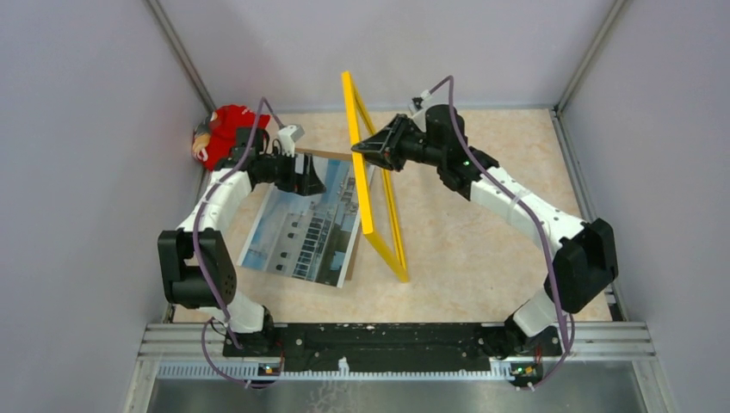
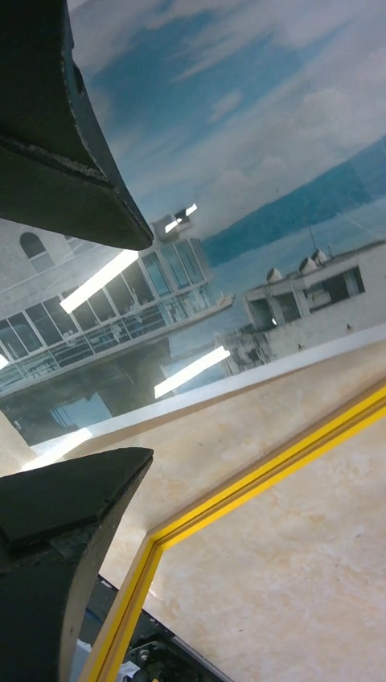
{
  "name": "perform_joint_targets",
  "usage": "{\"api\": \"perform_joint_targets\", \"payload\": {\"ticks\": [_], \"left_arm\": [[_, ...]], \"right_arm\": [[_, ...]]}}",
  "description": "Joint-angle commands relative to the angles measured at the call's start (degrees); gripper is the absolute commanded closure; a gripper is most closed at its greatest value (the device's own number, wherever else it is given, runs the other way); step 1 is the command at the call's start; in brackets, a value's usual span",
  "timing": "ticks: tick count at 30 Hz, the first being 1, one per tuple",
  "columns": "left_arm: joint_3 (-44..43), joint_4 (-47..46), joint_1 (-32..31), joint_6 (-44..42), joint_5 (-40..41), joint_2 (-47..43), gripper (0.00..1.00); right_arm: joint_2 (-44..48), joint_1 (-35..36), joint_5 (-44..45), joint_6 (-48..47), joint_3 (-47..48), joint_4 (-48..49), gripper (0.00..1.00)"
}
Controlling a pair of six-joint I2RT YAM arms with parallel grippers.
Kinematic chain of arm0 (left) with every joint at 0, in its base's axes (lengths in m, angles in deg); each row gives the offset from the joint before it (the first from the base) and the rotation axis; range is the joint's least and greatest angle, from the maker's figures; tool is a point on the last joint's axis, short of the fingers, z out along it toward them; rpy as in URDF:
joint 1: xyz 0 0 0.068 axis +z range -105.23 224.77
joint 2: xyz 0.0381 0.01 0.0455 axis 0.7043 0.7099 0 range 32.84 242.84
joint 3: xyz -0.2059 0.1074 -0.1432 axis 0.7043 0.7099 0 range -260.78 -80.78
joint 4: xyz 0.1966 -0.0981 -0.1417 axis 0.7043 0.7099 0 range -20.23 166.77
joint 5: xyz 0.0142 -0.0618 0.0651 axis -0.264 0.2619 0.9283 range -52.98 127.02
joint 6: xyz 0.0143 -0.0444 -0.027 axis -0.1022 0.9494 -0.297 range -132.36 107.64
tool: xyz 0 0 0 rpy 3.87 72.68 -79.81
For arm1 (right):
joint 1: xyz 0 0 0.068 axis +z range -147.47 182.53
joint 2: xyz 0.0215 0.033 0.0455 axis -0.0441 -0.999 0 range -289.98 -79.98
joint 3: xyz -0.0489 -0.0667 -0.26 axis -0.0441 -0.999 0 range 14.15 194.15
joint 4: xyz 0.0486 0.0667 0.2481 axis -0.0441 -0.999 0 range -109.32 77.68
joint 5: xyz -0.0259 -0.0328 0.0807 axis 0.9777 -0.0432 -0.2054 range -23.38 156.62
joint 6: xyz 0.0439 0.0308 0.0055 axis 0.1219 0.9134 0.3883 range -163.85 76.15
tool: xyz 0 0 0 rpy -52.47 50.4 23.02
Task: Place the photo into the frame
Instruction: Turn over the photo frame at the center of the board.
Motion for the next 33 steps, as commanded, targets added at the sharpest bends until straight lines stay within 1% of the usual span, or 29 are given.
{"api": "perform_joint_targets", "payload": {"ticks": [1,2,3,4,5,6,9,10,13,17,18,21,26,31,33], "left_arm": [[-4.10,0.46,-4.07,2.25,-0.42,-3.87,0.01],[-4.99,0.46,-4.98,2.75,-0.09,-3.94,0.01],[-5.86,0.40,-5.83,3.29,0.24,-4.03,0.01],[-7.05,0.40,-6.78,3.93,0.75,-4.12,0.01],[-8.30,0.45,-7.83,4.60,1.34,-4.13,0.01],[-9.93,0.46,-8.87,5.17,2.15,-4.09,0.01],[-14.50,-1.78,-11.93,7.07,5.38,-4.12,0.01],[-15.57,-3.12,-12.73,8.00,5.98,-4.00,0.01],[-19.95,-5.25,-15.48,8.51,7.74,-1.84,0.01],[-29.15,-1.65,-18.73,8.51,9.82,3.91,0.01],[-30.62,-1.25,-19.10,9.81,9.81,4.81,0.01],[-30.78,-2.56,-20.33,10.53,10.54,5.54,0.01],[-32.02,-3.14,-22.58,10.41,11.86,7.59,0.01],[-34.68,-2.74,-24.13,10.38,12.79,10.31,0.01],[-34.91,-2.56,-24.16,10.45,12.98,10.83,0.01]], "right_arm": [[5.88,-3.84,-4.86,2.74,-2.70,6.86,0.87],[6.40,-4.71,-5.91,2.81,-3.38,6.99,0.80],[7.11,-5.49,-6.72,2.80,-4.04,7.00,0.69],[7.62,-6.11,-7.42,2.63,-4.84,7.11,0.60],[8.15,-6.71,-8.11,2.27,-5.44,7.13,0.54],[8.52,-7.27,-8.72,1.74,-5.75,6.79,0.50],[9.55,-8.70,-9.87,-1.01,-4.95,3.44,0.42],[9.72,-9.11,-10.05,-2.13,-4.24,0.89,0.40],[9.98,-9.95,-11.04,-5.27,-2.56,-3.43,0.36],[10.07,-10.20,-11.82,-7.58,-1.40,-7.39,0.33],[10.09,-10.23,-11.89,-8.11,-1.28,-8.10,0.32],[10.40,-10.68,-12.16,-9.61,-0.72,-10.13,0.27],[11.70,-12.14,-12.35,-13.14,1.28,-15.21,0.25],[10.64,-12.62,-8.13,-23.47,9.44,-29.92,0.24],[9.45,-12.67,-5.05,-28.52,14.76,-37.04,0.24]]}}
